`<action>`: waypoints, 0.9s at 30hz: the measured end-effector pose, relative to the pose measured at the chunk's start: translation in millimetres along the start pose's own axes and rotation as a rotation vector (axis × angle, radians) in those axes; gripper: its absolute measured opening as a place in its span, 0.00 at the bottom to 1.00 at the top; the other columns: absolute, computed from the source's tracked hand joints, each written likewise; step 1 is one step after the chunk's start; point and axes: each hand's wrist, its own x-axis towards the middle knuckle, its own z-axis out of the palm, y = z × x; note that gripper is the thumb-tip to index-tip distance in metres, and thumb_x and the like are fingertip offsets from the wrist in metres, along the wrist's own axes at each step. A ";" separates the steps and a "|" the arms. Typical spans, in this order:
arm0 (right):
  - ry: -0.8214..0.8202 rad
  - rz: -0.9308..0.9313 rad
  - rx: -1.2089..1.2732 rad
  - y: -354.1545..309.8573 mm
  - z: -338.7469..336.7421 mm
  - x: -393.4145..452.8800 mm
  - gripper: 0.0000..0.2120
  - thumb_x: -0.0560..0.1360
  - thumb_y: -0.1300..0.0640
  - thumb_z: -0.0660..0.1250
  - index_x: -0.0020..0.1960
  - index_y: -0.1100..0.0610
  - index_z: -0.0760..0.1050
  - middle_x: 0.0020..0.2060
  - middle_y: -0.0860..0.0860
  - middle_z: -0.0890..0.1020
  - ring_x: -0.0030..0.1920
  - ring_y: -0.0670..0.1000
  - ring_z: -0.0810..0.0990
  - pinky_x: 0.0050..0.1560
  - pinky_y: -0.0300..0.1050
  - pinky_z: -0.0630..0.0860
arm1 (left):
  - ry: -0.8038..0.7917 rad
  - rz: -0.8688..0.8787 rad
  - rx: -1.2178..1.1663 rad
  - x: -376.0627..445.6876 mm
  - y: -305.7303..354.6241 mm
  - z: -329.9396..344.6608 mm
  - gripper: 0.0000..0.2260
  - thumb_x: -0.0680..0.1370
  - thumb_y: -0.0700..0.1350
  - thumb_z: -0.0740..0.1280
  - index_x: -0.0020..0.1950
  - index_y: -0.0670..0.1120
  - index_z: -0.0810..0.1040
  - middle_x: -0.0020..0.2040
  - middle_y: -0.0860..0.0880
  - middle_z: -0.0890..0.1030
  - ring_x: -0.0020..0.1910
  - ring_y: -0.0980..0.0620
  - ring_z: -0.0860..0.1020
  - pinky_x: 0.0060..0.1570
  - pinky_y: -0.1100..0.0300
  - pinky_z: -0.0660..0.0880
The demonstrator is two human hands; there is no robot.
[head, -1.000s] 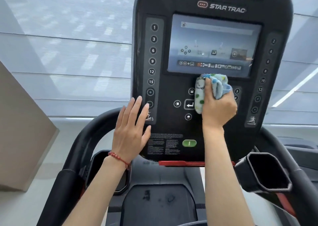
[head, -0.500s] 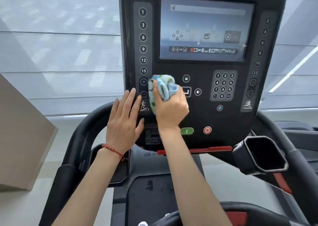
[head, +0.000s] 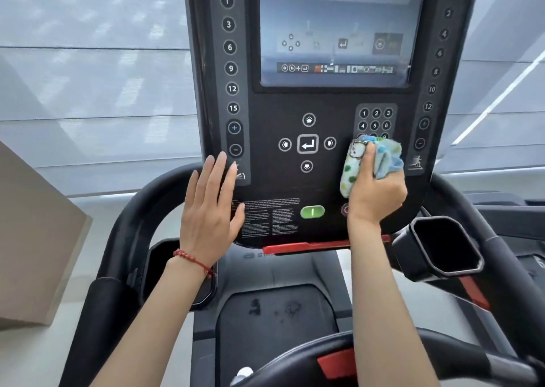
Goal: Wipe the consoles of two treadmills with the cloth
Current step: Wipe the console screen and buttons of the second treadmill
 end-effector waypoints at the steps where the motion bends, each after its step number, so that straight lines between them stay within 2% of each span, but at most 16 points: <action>1: 0.004 0.001 0.031 -4.8 2.3 -6.0 0.24 0.69 0.42 0.67 0.39 0.65 0.77 0.34 0.59 0.83 0.35 0.56 0.81 0.36 0.32 0.67 | 0.000 -0.002 0.002 -0.9 0.2 0.2 0.25 0.75 0.43 0.63 0.71 0.37 0.66 0.72 0.38 0.63 0.73 0.41 0.59 0.69 0.44 0.60; 4: -0.052 -0.082 0.081 -20.1 6.8 -33.8 0.24 0.69 0.40 0.66 0.36 0.63 0.76 0.29 0.56 0.81 0.29 0.54 0.80 0.31 0.38 0.71 | -0.008 0.003 0.004 -4.4 -1.7 0.2 0.26 0.75 0.43 0.64 0.71 0.38 0.65 0.72 0.39 0.63 0.73 0.41 0.59 0.69 0.43 0.60; 8: -0.199 -0.420 0.031 -35.0 15.3 -95.4 0.27 0.74 0.37 0.57 0.33 0.61 0.73 0.26 0.54 0.76 0.26 0.52 0.75 0.24 0.44 0.70 | -0.014 0.012 0.005 -11.8 -4.9 0.4 0.25 0.75 0.43 0.62 0.71 0.37 0.64 0.72 0.38 0.63 0.72 0.41 0.60 0.69 0.43 0.61; 10: -0.261 -0.557 -0.011 -42.7 16.9 -125.7 0.28 0.76 0.38 0.54 0.32 0.60 0.73 0.26 0.52 0.74 0.26 0.51 0.72 0.23 0.43 0.68 | -0.015 0.002 -0.011 -16.4 -6.8 -0.2 0.24 0.76 0.44 0.61 0.70 0.36 0.64 0.71 0.37 0.64 0.72 0.41 0.61 0.69 0.43 0.61; 16: -0.287 -0.628 -0.038 -39.2 12.0 -126.1 0.27 0.76 0.39 0.52 0.34 0.59 0.73 0.27 0.51 0.74 0.26 0.49 0.72 0.23 0.41 0.67 | -0.030 -0.003 -0.001 -23.9 -6.8 -3.3 0.23 0.77 0.44 0.60 0.70 0.35 0.65 0.71 0.37 0.65 0.71 0.40 0.61 0.69 0.43 0.61; 18: -0.278 -0.605 -0.061 -30.4 8.9 -117.8 0.26 0.76 0.39 0.54 0.34 0.59 0.73 0.27 0.51 0.74 0.27 0.49 0.72 0.23 0.40 0.67 | -0.022 -0.009 -0.013 -21.0 -1.7 -3.2 0.23 0.77 0.44 0.60 0.70 0.36 0.65 0.71 0.37 0.64 0.72 0.40 0.61 0.69 0.43 0.60; 21: -0.220 -0.450 -0.065 -16.7 0.4 -96.9 0.25 0.75 0.38 0.56 0.34 0.59 0.72 0.27 0.52 0.74 0.26 0.50 0.74 0.22 0.41 0.68 | -0.012 -0.011 -0.033 -15.2 8.2 -2.3 0.23 0.77 0.44 0.61 0.70 0.36 0.66 0.71 0.37 0.65 0.72 0.41 0.61 0.69 0.43 0.60; 25: -0.141 -0.214 -0.057 10.1 -14.0 -54.8 0.30 0.73 0.34 0.54 0.36 0.61 0.73 0.29 0.55 0.78 0.29 0.54 0.78 0.28 0.37 0.69 | -0.009 0.021 -0.044 -8.0 24.2 4.0 0.23 0.76 0.43 0.61 0.69 0.36 0.67 0.70 0.37 0.66 0.72 0.41 0.61 0.70 0.43 0.59; 27: -0.116 -0.057 -0.067 24.4 -21.1 -33.6 0.32 0.70 0.32 0.57 0.39 0.63 0.75 0.32 0.58 0.80 0.33 0.57 0.79 0.32 0.38 0.67 | -0.009 0.033 -0.042 -4.1 32.3 7.0 0.23 0.76 0.43 0.62 0.69 0.36 0.67 0.70 0.37 0.66 0.71 0.40 0.61 0.70 0.42 0.58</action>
